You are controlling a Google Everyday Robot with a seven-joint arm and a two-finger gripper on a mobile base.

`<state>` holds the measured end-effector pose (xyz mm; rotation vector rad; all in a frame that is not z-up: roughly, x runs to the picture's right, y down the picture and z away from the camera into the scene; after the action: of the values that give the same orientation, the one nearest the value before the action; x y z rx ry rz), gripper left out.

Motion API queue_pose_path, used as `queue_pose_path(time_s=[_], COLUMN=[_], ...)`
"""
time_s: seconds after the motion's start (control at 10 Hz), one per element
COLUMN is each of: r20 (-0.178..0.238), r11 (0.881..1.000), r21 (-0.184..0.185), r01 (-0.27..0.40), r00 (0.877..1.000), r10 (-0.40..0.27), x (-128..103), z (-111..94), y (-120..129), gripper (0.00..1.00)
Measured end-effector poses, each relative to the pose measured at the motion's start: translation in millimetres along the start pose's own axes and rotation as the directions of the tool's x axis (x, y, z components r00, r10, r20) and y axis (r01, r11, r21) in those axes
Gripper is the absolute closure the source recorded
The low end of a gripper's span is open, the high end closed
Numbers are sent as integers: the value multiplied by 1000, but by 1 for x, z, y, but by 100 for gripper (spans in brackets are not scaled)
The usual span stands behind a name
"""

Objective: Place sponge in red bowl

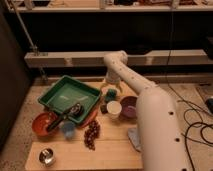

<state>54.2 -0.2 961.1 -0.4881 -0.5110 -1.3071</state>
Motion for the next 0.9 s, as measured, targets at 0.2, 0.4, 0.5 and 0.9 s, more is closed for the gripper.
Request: queue_pose_path(time_s=[0.2,0.4,0.5,0.9], r20=[7,21,25,35], r11=[1000,1000,1000,1000], r21=[-1,-4,-4,-3], r01=[-5,-3,-3,-5], r00=[1000,1000,1000,999], r10=[5,3,3,5], x=[0,-2,-3,-6], z=[7,17,21,36], y=[5,7,8,14], gripper=[20,20,20,22])
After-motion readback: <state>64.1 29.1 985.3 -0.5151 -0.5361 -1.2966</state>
